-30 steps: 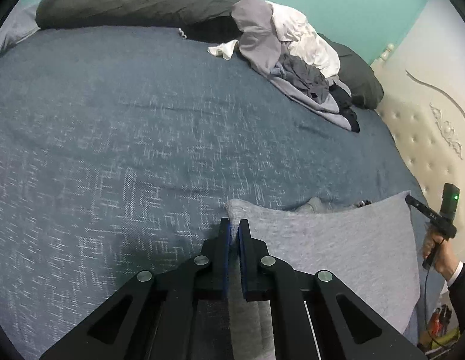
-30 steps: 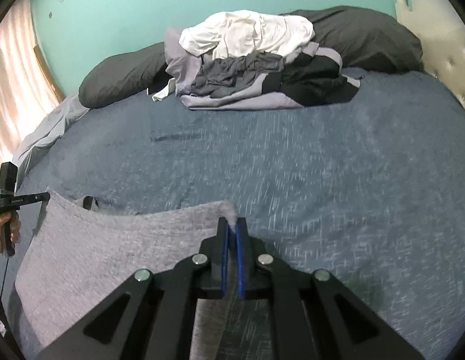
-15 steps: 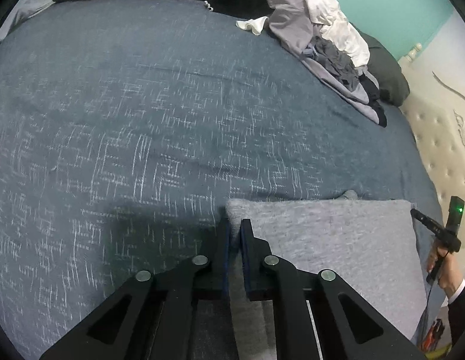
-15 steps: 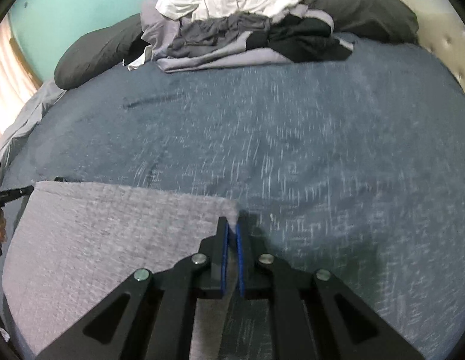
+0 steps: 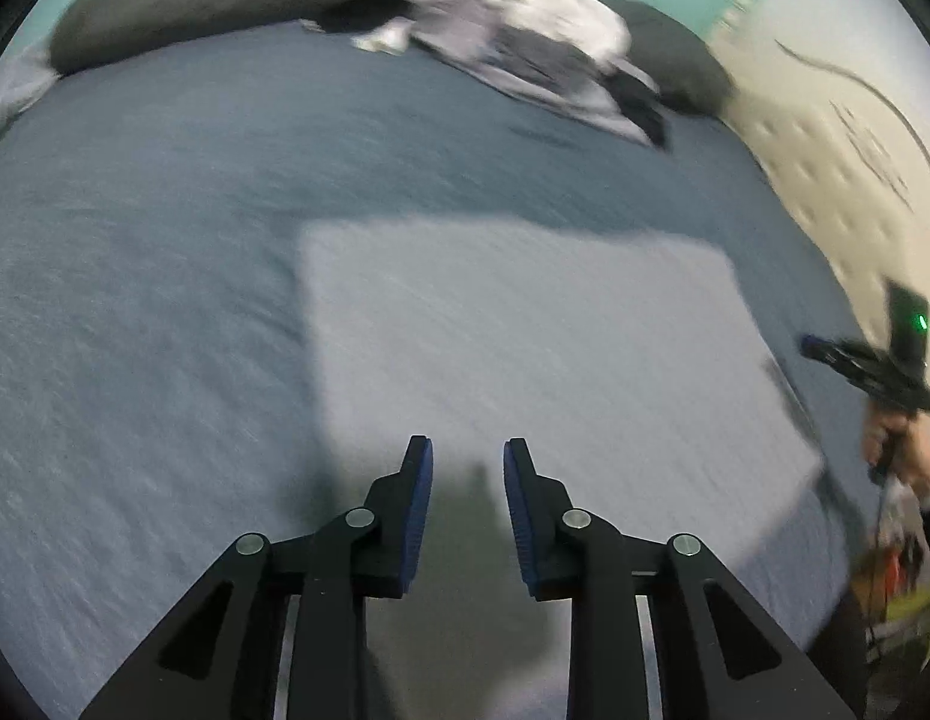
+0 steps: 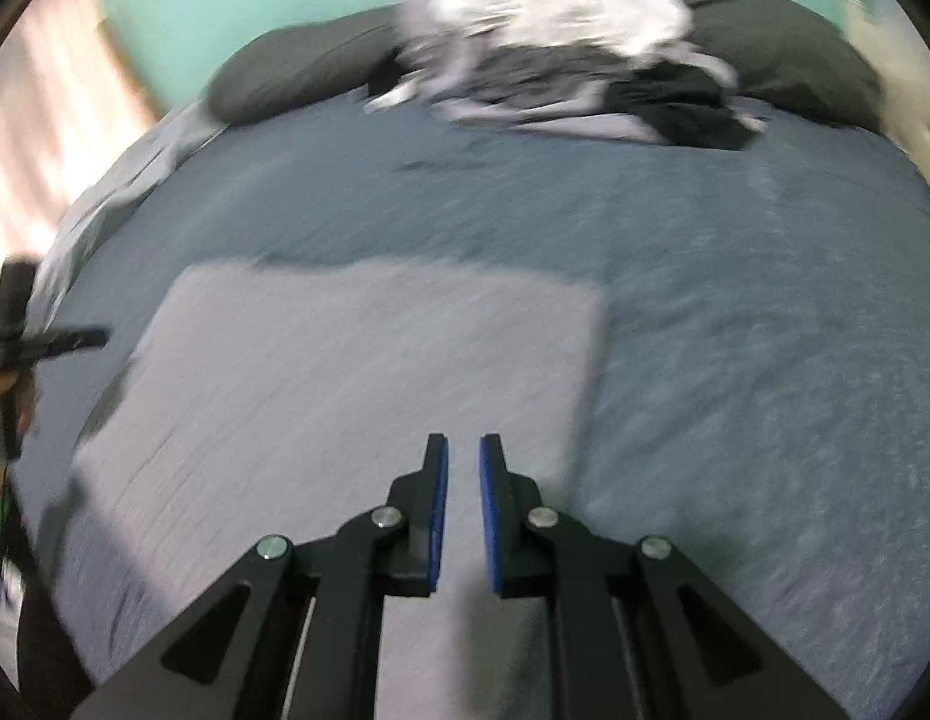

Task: Fold clothes

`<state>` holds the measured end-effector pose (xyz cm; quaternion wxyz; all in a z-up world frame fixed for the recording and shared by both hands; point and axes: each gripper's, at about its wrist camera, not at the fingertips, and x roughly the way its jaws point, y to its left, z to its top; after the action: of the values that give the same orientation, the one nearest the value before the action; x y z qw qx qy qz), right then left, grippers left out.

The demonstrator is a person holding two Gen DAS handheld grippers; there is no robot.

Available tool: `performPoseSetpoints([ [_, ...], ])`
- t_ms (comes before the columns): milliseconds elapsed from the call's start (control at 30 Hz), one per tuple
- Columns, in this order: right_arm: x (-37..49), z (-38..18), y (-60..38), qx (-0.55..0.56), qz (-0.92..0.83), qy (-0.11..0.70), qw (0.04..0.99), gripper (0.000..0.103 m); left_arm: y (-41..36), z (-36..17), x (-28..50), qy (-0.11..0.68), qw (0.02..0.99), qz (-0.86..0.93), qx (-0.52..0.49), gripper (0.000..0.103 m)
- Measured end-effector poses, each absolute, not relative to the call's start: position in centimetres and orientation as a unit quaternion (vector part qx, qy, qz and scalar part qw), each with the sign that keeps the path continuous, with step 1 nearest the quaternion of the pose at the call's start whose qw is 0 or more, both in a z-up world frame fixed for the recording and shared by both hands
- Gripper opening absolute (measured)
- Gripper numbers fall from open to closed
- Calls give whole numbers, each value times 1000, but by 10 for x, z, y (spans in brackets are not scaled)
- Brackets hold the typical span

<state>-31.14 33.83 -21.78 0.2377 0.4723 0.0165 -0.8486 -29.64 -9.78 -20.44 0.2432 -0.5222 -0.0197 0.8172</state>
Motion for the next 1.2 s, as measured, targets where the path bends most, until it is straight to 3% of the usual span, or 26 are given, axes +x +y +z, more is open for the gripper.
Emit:
performPoseSetpoints([
  [367, -229, -221, 229, 489, -790, 76, 362, 10, -23, -227, -231, 21, 298, 795, -527, 27],
  [833, -217, -261, 227, 531, -773, 124, 326, 8, -43, -253, -236, 11, 265, 785, -559, 26],
  [1200, -219, -277, 294, 557, -772, 124, 281, 3, -102, -273, -233, -1, 209, 786, -582, 22],
])
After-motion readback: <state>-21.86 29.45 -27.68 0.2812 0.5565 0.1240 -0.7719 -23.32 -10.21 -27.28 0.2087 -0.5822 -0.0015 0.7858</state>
